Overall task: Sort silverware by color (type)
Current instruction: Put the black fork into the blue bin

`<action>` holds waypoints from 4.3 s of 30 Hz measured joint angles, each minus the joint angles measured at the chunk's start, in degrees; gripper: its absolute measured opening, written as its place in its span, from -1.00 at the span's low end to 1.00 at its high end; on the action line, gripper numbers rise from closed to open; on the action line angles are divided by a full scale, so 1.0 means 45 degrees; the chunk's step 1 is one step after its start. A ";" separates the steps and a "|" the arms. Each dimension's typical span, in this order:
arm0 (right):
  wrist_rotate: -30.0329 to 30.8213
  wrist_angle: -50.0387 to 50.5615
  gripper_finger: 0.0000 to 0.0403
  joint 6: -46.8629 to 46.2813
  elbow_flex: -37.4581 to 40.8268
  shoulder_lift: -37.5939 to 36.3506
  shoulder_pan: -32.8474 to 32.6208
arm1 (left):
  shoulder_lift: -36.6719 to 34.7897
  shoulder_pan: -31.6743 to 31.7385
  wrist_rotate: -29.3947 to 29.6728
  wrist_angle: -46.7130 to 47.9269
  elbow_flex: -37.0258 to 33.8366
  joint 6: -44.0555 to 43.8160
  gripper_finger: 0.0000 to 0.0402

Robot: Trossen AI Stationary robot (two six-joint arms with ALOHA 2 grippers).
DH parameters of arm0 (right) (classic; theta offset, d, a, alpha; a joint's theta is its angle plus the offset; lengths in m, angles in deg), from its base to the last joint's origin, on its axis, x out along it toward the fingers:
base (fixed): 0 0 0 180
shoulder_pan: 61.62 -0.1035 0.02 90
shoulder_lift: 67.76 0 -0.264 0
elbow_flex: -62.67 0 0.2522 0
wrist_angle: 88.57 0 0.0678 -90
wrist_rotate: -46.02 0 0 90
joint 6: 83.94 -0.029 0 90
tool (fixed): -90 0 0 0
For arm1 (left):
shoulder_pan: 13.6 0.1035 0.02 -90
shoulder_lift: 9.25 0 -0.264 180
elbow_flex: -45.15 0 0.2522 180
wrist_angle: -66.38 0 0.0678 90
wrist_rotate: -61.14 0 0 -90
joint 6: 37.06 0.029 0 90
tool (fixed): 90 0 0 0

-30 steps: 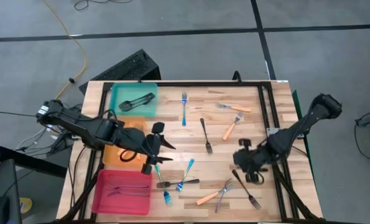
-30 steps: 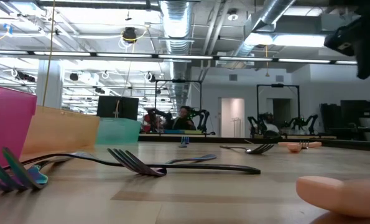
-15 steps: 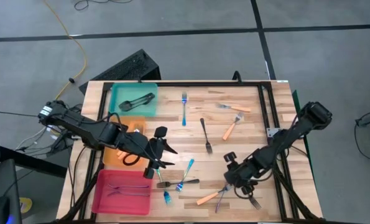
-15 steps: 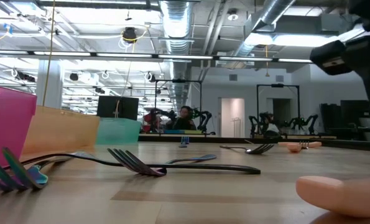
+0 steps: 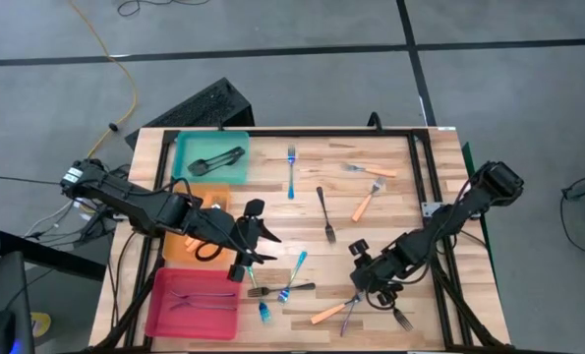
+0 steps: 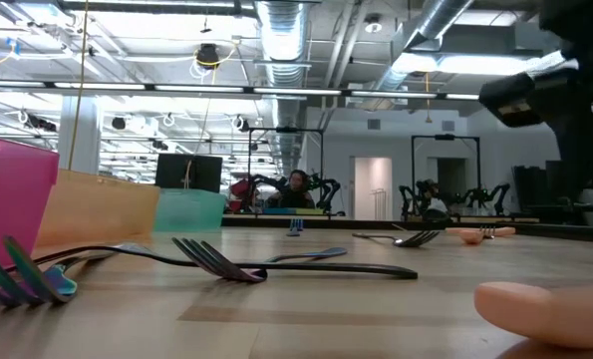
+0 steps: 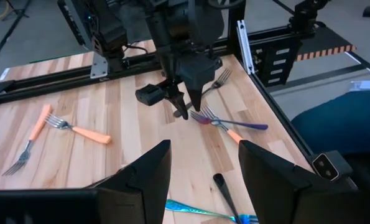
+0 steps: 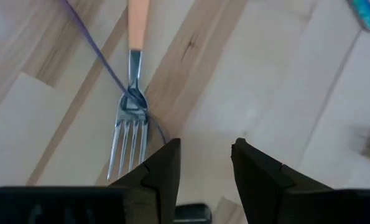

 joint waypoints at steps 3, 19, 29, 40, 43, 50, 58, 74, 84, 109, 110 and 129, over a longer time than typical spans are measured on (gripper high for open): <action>-0.0010 -0.0247 -0.19 0.0000 0.0269 0.0000 -0.0005 | 0.0000 0.0004 0.0002 0.0000 0.0000 -0.0001 -0.14; -0.0665 -0.1381 -0.19 -0.0434 0.1007 -0.0005 0.0155 | -0.0005 0.0003 0.0005 0.0000 0.0000 0.0042 -0.14; -0.0930 -0.1382 -0.19 -0.0844 0.1007 -0.0005 0.0154 | -0.0010 0.0004 0.0067 0.0019 0.0000 0.0047 -0.14; -0.0971 -0.1406 -0.19 -0.1044 0.1007 -0.0005 0.0121 | -0.0010 0.0004 0.0106 0.0024 0.0000 0.0178 -0.14; -0.1010 -0.1371 -0.19 -0.1036 0.1007 -0.0005 0.0121 | -0.0010 0.0004 0.0102 0.0024 0.0000 0.0176 -0.14; -0.1710 -0.1169 -0.19 -0.0998 0.0941 0.1188 0.0121 | -0.0015 0.0004 0.0100 0.0029 0.0000 0.0174 -0.13; -0.1598 -0.0574 -0.25 -0.0693 0.0444 0.2092 0.0225 | -0.0015 0.0008 0.0123 0.0024 0.0000 0.0169 -0.13; -0.1673 -0.0230 -0.90 -0.0196 0.0545 0.1408 0.1506 | -0.0015 0.0028 0.0473 0.0025 0.0000 0.0754 -0.14; 0.1482 -0.2880 -0.91 0.0732 0.0696 -0.2862 0.3369 | -0.0032 0.0070 0.1717 -0.2064 -0.0308 0.2090 -0.14; 0.0277 -1.7960 -0.91 0.1378 0.3222 -0.2167 0.6160 | -0.0238 0.2169 0.0675 -1.8092 -0.7843 0.3418 -0.14; 0.0178 -1.8142 -0.91 0.1211 0.3222 -0.1911 0.6285 | -0.0238 0.2164 0.0670 -1.8014 -0.7810 0.3413 -0.14; -0.2027 -1.8524 -0.91 0.0203 0.0576 0.1909 0.6829 | -0.0238 0.2388 0.0421 -1.7122 -0.7805 0.2872 -0.14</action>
